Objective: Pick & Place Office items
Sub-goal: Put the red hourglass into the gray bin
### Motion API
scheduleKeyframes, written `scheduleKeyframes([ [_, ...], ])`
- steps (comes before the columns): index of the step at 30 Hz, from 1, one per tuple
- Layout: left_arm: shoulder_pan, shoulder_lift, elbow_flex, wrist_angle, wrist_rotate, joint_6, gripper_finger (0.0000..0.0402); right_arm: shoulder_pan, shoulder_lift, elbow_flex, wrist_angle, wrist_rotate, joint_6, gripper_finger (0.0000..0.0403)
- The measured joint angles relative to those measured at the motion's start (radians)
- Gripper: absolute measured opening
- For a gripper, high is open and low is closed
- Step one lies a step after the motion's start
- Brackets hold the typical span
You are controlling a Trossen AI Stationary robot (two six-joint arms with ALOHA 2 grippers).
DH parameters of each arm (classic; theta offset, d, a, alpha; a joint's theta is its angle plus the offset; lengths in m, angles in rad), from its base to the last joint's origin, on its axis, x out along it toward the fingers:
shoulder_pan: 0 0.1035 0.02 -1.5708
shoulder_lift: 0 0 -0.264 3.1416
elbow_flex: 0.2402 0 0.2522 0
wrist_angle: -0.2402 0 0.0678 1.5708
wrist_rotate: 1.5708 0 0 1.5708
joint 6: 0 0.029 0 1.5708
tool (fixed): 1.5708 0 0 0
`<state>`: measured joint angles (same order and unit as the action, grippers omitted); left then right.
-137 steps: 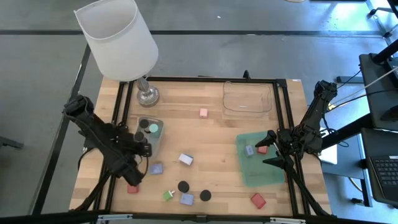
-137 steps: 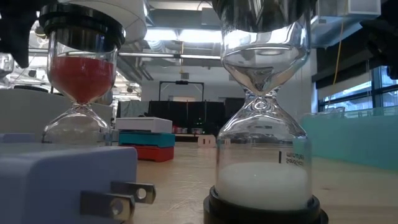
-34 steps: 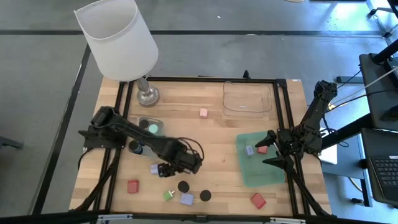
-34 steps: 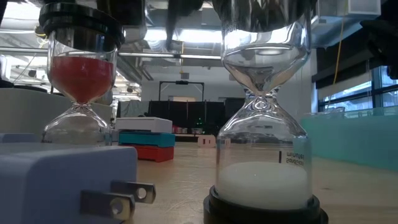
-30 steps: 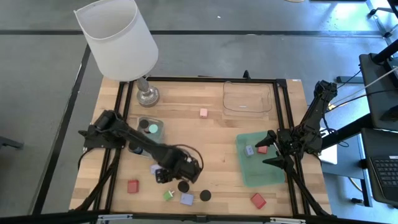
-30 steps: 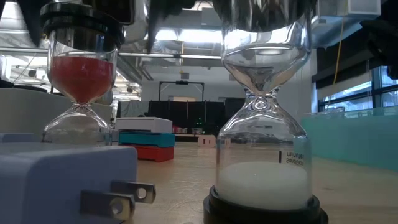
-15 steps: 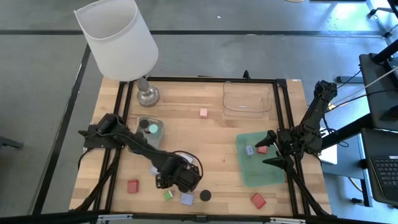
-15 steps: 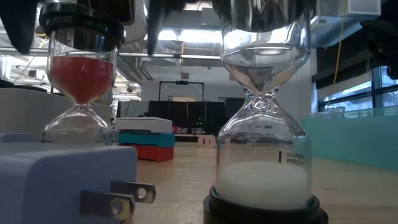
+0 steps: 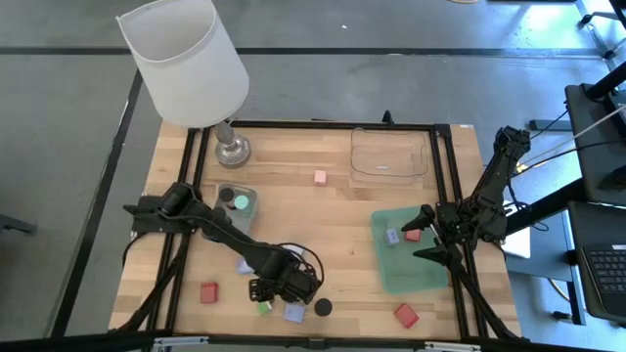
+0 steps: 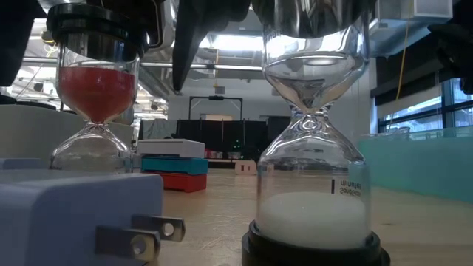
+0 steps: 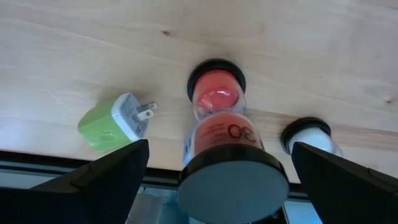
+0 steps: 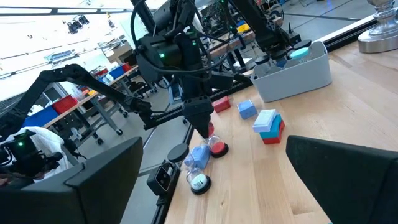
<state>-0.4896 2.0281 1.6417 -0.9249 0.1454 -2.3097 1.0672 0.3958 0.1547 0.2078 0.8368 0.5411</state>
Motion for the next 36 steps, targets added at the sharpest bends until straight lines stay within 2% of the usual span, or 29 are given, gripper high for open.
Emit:
scheduleKeyframes([
  [7, -0.003, 0.000, 0.000, 0.012, -0.020, -0.006, 0.0344, 0.000, 0.000, 0.000, 0.000, 0.000, 0.000, 0.0400],
  [11, -0.009, 0.000, 0.000, 0.000, -0.055, 0.010, 0.0297, 0.000, 0.000, 0.000, 0.000, 0.000, 0.000, 0.0400],
  [18, -0.008, 0.000, 0.000, -0.013, -0.053, 0.017, 0.0203, 0.000, 0.000, 0.000, 0.000, 0.000, 0.000, 0.0400],
  [27, 0.014, -0.036, -0.001, -0.073, -0.047, 0.045, 0.0202, 0.000, 0.000, 0.000, 0.000, 0.000, 0.000, 0.0400],
  [36, 0.090, -0.159, -0.001, -0.327, -0.119, 0.110, 0.0206, 0.000, 0.000, 0.000, 0.000, 0.000, 0.000, 0.0400],
])
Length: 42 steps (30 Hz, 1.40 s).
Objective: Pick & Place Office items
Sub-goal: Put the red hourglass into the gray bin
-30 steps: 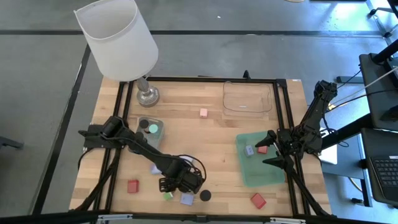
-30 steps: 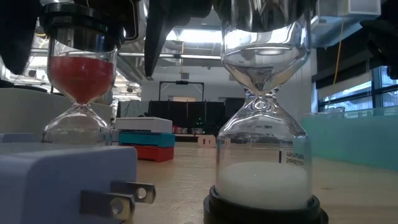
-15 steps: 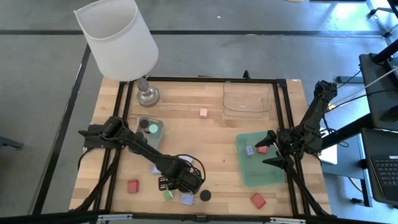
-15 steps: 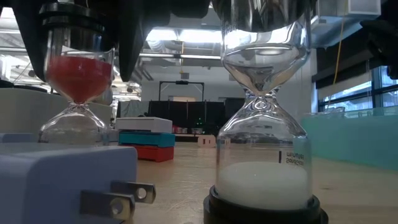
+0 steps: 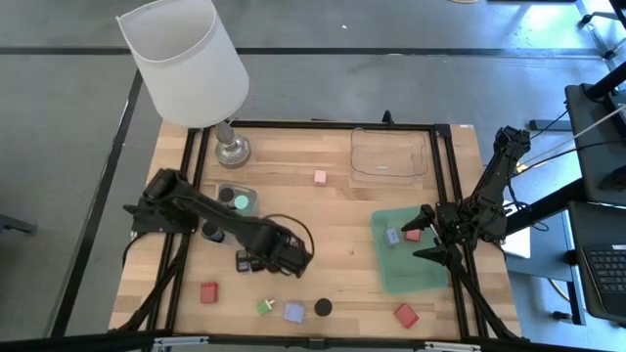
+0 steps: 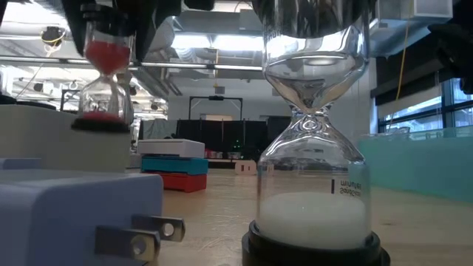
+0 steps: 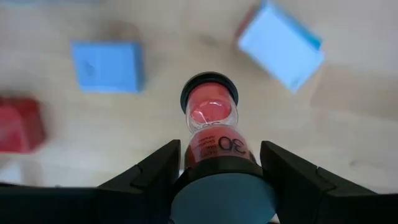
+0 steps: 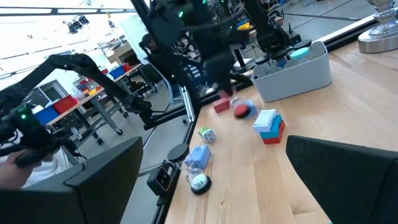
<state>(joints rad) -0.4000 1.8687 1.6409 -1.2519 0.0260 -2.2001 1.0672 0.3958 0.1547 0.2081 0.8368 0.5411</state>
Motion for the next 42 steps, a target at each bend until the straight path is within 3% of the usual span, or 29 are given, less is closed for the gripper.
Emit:
scheduleKeyframes([
  [8, 0.062, -0.117, 0.000, -0.168, -0.103, -0.035, 0.0204, 0.000, 0.000, 0.000, 0.000, 0.000, 0.000, 0.0400],
  [14, 0.098, -0.165, 0.000, -0.305, -0.115, -0.044, 0.0207, 0.000, 0.000, 0.000, 0.000, 0.000, 0.000, 0.0400],
  [21, 0.106, -0.205, -0.002, -0.319, -0.203, -0.010, 0.0204, 0.000, 0.000, 0.000, 0.000, 0.000, 0.000, 0.0400],
  [25, 0.106, -0.253, -0.078, -0.319, -0.233, 0.013, 0.0204, 0.000, 0.000, 0.000, 0.000, 0.000, 0.000, 0.0400],
  [30, 0.108, -0.332, -0.204, -0.320, -0.167, 0.006, 0.0206, 0.000, 0.000, 0.000, 0.000, 0.000, 0.000, 0.0400],
  [42, 0.040, -0.420, -0.354, -0.252, -0.159, -0.135, 0.0207, 0.000, 0.000, 0.000, 0.000, 0.000, 0.000, 0.0400],
])
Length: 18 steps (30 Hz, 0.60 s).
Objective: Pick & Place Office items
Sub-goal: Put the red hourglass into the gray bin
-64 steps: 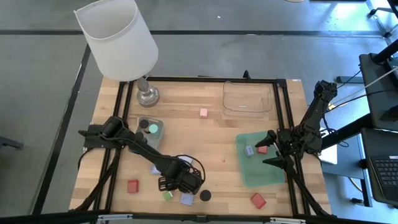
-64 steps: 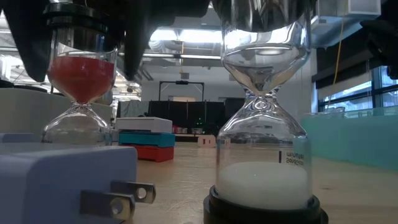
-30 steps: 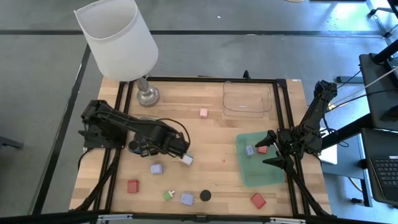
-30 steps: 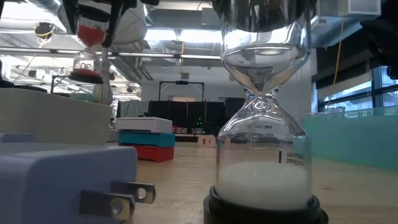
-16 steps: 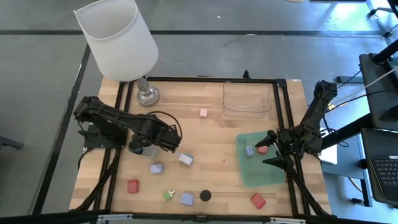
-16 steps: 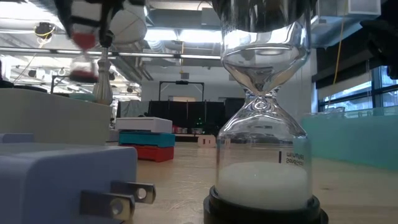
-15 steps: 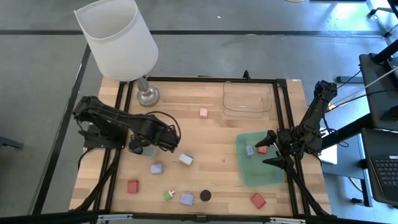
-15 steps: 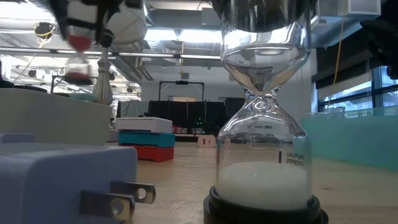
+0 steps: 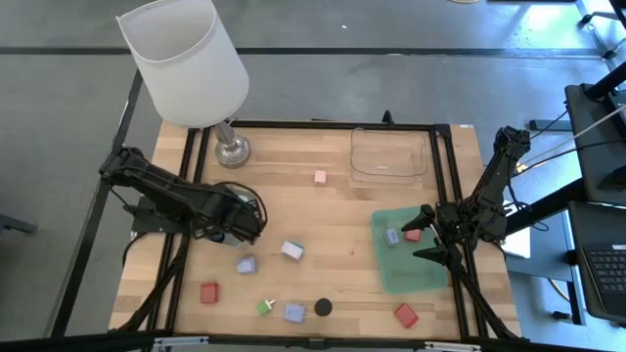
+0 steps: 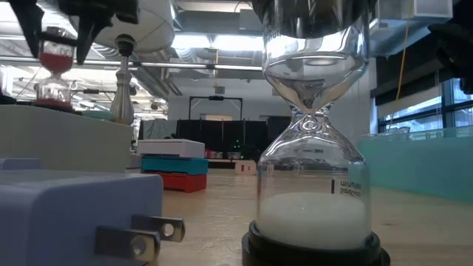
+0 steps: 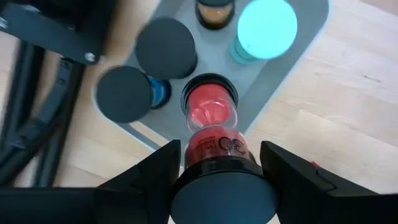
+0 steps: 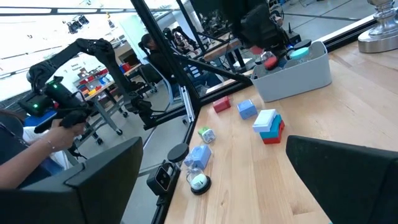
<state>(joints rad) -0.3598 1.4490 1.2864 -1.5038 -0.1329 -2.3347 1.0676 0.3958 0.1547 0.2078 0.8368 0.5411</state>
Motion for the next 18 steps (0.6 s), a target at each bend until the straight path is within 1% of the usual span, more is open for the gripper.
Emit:
scheduleKeyframes([
  [8, -0.027, 0.001, -0.130, 0.172, 0.003, -0.040, 0.0206, 0.000, 0.000, 0.000, 0.000, 0.000, 0.000, 0.0400],
  [13, -0.027, 0.001, -0.178, 0.204, 0.046, -0.066, 0.0211, 0.000, 0.000, 0.000, 0.000, 0.000, 0.000, 0.0400],
  [18, -0.029, 0.001, -0.193, 0.217, 0.056, -0.069, 0.0214, 0.000, 0.000, 0.000, 0.000, 0.000, 0.000, 0.0400],
])
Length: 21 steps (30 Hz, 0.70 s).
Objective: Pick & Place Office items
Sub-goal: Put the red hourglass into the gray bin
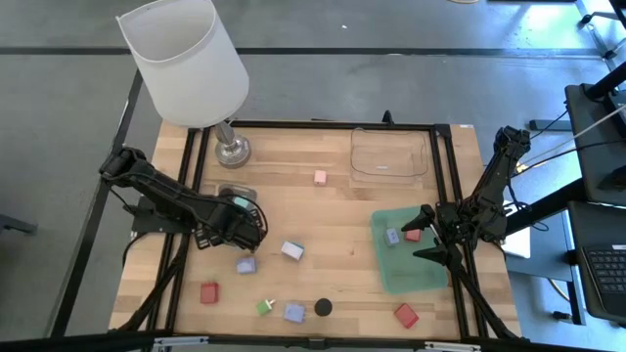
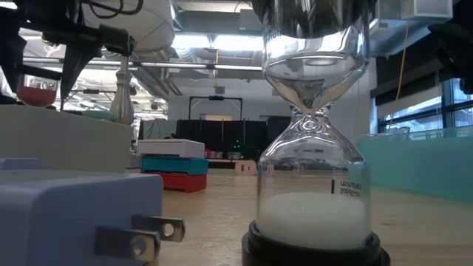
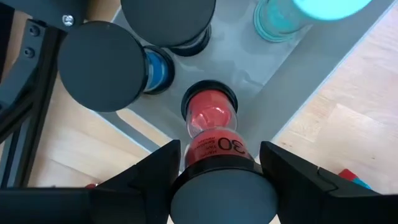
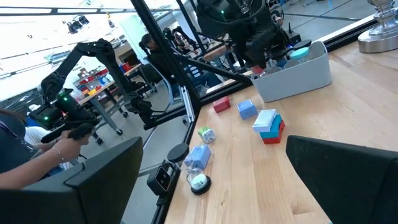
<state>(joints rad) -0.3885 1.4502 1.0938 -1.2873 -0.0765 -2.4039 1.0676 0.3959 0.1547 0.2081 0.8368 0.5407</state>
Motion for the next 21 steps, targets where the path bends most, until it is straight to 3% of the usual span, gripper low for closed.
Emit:
scheduleKeyframes([
  [7, -0.022, 0.000, -0.054, 0.066, -0.002, -0.019, 0.0205, 0.000, 0.000, 0.000, 0.000, 0.000, 0.000, 0.0400],
  [13, -0.041, 0.000, -0.056, 0.028, -0.003, -0.021, 0.0223, 0.000, 0.000, 0.000, 0.000, 0.000, 0.000, 0.0400],
  [21, -0.044, 0.000, -0.056, 0.020, -0.011, -0.026, 0.0207, 0.000, 0.000, 0.000, 0.000, 0.000, 0.000, 0.0400],
])
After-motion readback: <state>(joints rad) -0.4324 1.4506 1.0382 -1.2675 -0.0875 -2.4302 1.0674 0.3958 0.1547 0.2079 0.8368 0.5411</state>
